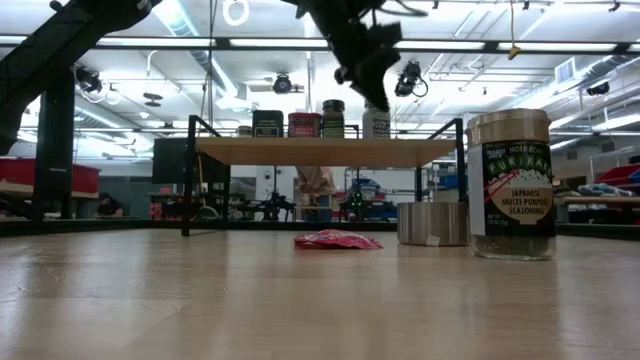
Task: Shelf spices
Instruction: Put the white seasoning bottle on the shelf
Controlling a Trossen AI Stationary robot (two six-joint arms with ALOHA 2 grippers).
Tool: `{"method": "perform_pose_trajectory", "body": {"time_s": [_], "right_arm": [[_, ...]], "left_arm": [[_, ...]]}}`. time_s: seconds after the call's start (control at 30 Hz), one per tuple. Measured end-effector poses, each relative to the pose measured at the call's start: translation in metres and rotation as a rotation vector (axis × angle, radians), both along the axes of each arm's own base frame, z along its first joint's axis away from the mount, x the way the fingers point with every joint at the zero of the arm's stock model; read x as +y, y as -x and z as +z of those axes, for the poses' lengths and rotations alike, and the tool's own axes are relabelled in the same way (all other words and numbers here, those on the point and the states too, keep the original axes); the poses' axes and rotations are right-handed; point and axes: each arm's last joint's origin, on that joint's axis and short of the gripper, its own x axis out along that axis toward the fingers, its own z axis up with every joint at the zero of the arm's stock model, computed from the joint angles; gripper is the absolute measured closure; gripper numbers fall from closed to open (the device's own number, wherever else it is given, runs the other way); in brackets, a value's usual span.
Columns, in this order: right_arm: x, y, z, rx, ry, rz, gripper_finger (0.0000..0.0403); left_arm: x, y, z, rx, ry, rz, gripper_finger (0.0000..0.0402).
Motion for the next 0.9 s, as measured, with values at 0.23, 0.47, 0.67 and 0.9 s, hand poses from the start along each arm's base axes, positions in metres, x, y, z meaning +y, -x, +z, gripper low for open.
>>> {"method": "perform_pose_trajectory", "body": {"time_s": [0.23,0.47,0.67,0.9], "right_arm": [[-0.002,0.0,0.001,-0.023,0.034,-0.051,0.0159],[-0.003,-0.002,0.001,-0.031,0.058,-0.068,0.0173],[-0.005,-0.004,0.001,-0.031,0.052,-0.076,0.0182],[-0.005,-0.004,0.001,-0.033,0.048,-0.08,0.0184]], "left_arm": [[-0.015,-0.01,0.013,-0.094,-0.046,-0.11,0.0401],[0.002,-0.016,0.007,-0.186,-0.098,-0.043,0.0401],[0.01,-0.021,-0.002,-0.2,-0.134,0.023,0.0399],[0.014,-0.02,-0.014,-0.112,-0.176,0.104,0.0398]]}}
